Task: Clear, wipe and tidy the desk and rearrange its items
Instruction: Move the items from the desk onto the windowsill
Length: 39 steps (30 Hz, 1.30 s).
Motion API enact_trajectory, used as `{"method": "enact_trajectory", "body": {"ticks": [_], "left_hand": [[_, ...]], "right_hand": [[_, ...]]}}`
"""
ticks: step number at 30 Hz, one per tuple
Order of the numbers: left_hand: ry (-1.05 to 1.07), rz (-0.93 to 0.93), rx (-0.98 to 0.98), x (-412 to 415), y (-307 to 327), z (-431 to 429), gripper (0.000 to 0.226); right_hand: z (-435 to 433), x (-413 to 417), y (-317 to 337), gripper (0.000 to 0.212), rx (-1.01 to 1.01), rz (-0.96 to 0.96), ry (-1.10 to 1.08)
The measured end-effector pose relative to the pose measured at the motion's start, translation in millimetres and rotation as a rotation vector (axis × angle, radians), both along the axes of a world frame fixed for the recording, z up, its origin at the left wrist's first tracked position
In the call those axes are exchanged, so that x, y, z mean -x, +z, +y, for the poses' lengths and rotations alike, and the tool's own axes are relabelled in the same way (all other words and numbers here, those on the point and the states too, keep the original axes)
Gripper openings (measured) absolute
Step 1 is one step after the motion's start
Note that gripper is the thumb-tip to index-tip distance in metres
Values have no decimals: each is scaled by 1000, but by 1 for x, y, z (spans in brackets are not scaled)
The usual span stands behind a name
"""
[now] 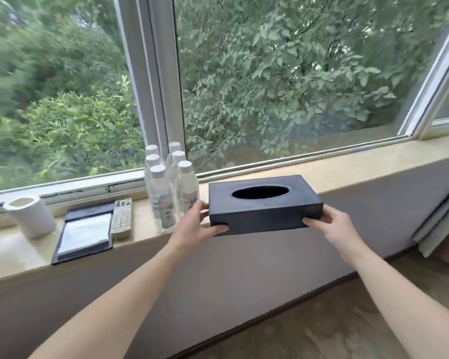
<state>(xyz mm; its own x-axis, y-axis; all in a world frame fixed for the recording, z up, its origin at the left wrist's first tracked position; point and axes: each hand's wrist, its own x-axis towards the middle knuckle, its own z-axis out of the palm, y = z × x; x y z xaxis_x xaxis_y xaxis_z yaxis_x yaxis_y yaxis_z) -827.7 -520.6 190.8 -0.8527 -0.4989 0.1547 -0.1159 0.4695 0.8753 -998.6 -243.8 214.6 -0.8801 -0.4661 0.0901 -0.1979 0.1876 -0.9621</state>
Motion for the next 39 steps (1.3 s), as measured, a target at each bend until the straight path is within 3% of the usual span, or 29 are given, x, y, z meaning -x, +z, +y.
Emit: {"method": "enact_trajectory", "body": {"ticks": [13, 26, 39], "left_hand": [[246, -75, -5, 98, -20, -15, 45], [432, -186, 63, 155, -31, -39, 60], [447, -239, 6, 162, -24, -44, 65]], "right_hand": [[-71, 155, -22, 29, -219, 46, 141], [-122, 217, -36, 32, -271, 38, 197], [-129, 229, -37, 33, -264, 44, 220]]}}
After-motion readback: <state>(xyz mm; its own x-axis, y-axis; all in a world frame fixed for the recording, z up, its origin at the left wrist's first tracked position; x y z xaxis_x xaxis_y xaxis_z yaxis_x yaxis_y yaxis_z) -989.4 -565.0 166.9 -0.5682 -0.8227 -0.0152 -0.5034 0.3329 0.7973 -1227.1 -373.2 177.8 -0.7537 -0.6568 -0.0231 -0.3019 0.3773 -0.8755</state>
